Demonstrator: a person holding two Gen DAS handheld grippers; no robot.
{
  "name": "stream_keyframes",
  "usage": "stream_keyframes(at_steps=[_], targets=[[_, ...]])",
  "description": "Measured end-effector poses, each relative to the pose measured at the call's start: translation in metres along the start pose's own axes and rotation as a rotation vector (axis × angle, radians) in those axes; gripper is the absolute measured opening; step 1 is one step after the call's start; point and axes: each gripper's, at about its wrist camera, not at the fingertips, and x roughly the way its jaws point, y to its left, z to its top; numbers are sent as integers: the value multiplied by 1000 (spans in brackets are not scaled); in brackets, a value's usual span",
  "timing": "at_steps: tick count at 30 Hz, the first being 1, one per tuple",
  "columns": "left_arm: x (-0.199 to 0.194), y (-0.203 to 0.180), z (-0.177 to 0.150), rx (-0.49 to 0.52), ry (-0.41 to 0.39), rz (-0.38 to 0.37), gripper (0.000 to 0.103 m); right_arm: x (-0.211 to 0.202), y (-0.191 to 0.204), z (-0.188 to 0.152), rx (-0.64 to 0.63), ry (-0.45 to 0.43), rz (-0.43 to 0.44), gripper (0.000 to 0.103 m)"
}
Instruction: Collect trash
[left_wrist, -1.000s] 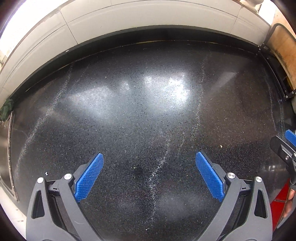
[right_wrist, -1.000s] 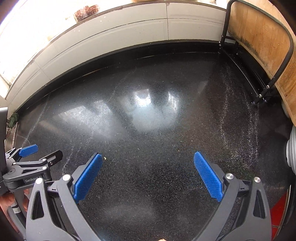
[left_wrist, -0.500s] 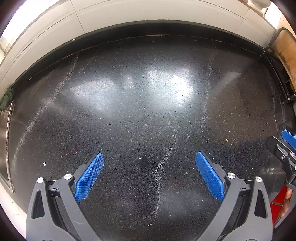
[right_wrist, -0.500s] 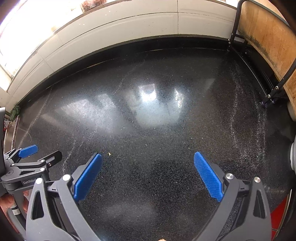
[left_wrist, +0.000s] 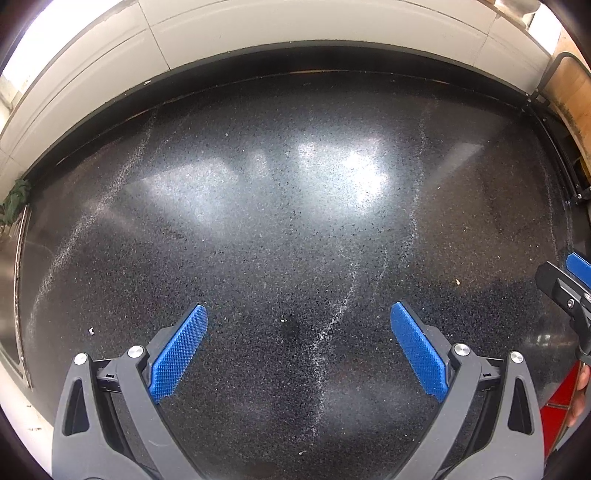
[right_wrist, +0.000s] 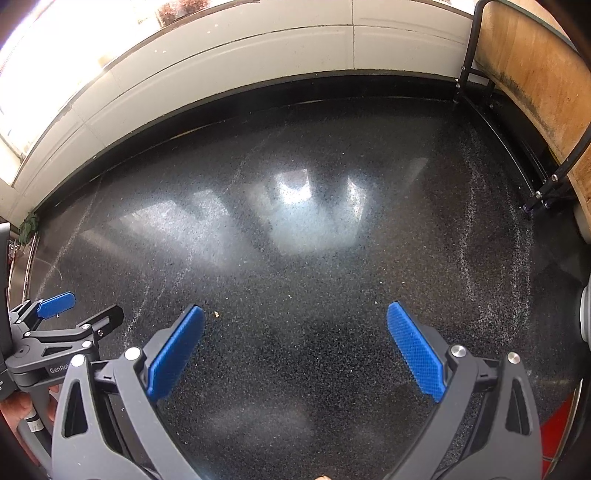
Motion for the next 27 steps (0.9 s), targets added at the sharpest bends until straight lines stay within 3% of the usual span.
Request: stream_keyframes(at_steps=[27], targets=[[-1, 10, -12, -25, 7, -4, 97, 0, 7, -4, 2, 1, 2, 96]])
